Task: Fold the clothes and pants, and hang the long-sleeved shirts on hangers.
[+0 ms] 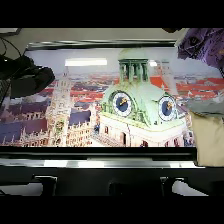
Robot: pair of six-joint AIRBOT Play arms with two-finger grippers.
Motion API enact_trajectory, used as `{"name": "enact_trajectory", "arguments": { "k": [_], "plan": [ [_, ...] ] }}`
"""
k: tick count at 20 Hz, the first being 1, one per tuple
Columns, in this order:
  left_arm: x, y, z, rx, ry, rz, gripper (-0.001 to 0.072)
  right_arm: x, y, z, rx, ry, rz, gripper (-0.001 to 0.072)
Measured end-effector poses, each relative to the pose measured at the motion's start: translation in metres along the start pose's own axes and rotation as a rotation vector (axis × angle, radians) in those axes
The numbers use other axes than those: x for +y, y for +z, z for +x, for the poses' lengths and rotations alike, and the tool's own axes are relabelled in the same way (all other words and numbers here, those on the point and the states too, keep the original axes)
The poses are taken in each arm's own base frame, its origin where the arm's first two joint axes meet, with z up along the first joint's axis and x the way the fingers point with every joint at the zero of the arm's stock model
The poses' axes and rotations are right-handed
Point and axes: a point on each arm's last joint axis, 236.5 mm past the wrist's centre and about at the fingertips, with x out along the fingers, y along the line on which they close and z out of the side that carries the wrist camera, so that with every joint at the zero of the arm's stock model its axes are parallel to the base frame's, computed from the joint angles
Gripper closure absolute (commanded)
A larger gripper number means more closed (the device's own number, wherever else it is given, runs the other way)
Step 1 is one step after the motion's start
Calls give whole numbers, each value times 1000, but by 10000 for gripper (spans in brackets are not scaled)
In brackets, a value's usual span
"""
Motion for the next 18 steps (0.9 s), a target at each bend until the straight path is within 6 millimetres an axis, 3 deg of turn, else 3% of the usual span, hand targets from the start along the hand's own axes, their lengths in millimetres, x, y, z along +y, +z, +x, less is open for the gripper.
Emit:
{"name": "enact_trajectory", "arguments": {
  "k": [4, 9, 18],
  "plan": [
    [0, -2, 0, 8, 1, 12, 689, -32, -9, 3, 7, -121, -3, 673],
    [0, -3, 0, 11, 2, 18, 689, -68, -45, 20, 59, -237, -31, 673],
    [1, -3, 0, 13, 2, 19, 689, -111, -104, 42, 191, -384, -70, 673]
  ]
}}
